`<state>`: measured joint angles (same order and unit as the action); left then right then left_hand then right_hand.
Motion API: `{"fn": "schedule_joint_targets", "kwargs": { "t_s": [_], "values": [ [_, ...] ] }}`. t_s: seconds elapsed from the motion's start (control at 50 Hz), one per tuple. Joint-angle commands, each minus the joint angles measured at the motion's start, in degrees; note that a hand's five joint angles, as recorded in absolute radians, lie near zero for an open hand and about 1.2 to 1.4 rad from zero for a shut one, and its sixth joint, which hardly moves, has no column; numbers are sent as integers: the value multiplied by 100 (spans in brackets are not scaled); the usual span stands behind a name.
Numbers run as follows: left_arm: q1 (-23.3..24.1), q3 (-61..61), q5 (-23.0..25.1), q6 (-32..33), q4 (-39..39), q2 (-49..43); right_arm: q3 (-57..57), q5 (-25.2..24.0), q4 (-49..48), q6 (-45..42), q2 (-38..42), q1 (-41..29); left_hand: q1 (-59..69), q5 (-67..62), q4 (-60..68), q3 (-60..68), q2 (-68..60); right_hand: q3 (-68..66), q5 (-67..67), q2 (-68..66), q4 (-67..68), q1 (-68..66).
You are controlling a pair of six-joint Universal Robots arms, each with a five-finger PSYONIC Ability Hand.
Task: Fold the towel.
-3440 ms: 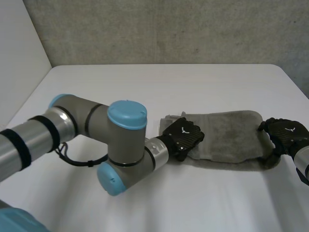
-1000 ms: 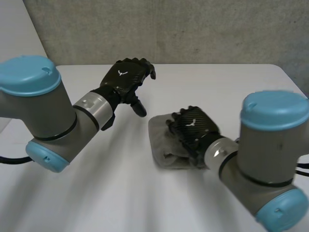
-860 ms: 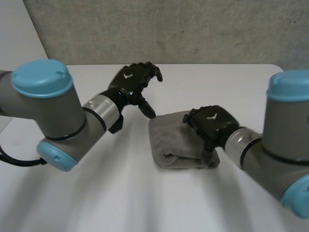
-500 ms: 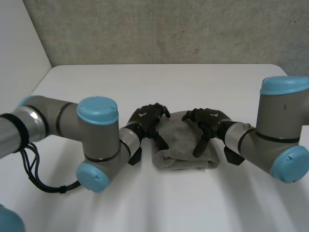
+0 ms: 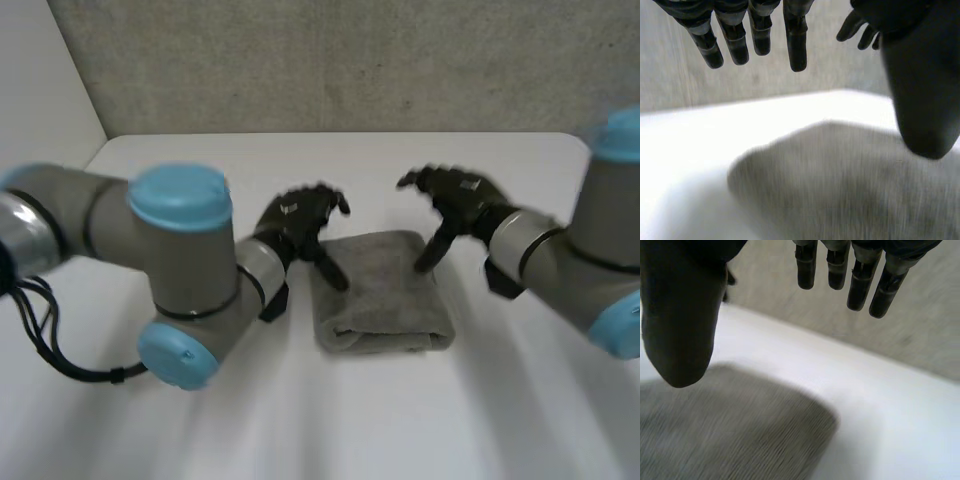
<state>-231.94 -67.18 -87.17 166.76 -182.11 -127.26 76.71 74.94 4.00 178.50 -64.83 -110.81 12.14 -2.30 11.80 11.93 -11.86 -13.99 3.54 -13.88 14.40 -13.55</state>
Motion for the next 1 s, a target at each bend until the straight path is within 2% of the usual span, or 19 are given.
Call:
{"fn": "schedule_joint_targets", "kwargs": {
  "t_s": [0.02, 0.06, 0.1, 0.12, 0.16, 0.18, 0.22, 0.28, 0.32, 0.42, 0.54, 1.0],
  "values": [
    [-185, 293, -10, 41, 509, 1124, -139, 442, 286, 326, -988, 429, -126, 141, -91, -105, 97, 399, -354, 388, -440, 355],
    [-370, 311, -19, 129, 659, 1327, -139, 618, 435, 282, -1207, 534, -126, 141, -91, -105, 97, 399, -354, 388, -440, 355],
    [-799, 311, -28, 487, 974, 1659, -87, 942, 593, 81, -1540, 665, -126, 141, -91, -105, 97, 399, -354, 388, -440, 355],
    [-800, 311, -28, 489, 975, 1661, -86, 943, 594, 80, -1541, 666, -126, 141, -91, -105, 97, 399, -354, 388, -440, 355],
    [-1037, 258, -54, 961, 1177, 1818, -25, 1145, 637, -244, -1664, 675, -126, 141, -91, -105, 97, 399, -354, 388, -440, 355],
    [-1038, 258, -54, 964, 1177, 1819, -25, 1146, 638, -246, -1664, 675, -126, 141, -91, -105, 97, 399, -354, 388, -440, 355],
    [-1073, 206, -133, 1366, 1317, 1845, 19, 1259, 655, -526, -1682, 649, -126, 141, -91, -105, 97, 399, -354, 388, -440, 355],
    [-1090, 126, -221, 1500, 1380, 1872, 28, 1277, 655, -606, -1682, 640, -126, 141, -91, -105, 97, 399, -354, 388, -440, 355],
    [-1073, -40, -492, 1640, 1423, 1994, 28, 1260, 664, -624, -1691, 631, -126, 141, -91, -105, 97, 399, -354, 388, -440, 355],
    [-1064, -199, -792, 1702, 1415, 2319, 28, 1216, 673, -624, -1682, 622, -126, 141, -91, -105, 97, 399, -354, 388, -440, 355],
    [-1143, -243, -810, 1702, 1423, 2601, 19, 1198, 681, -641, -1682, 613, -126, 141, -91, -105, 97, 399, -354, 388, -440, 355],
    [-1178, -427, -837, 1649, 1441, 2794, -113, 1286, 813, -659, -1858, 613, -109, 124, -75, -88, 81, 399, -354, 388, -440, 355]
  ]
}}
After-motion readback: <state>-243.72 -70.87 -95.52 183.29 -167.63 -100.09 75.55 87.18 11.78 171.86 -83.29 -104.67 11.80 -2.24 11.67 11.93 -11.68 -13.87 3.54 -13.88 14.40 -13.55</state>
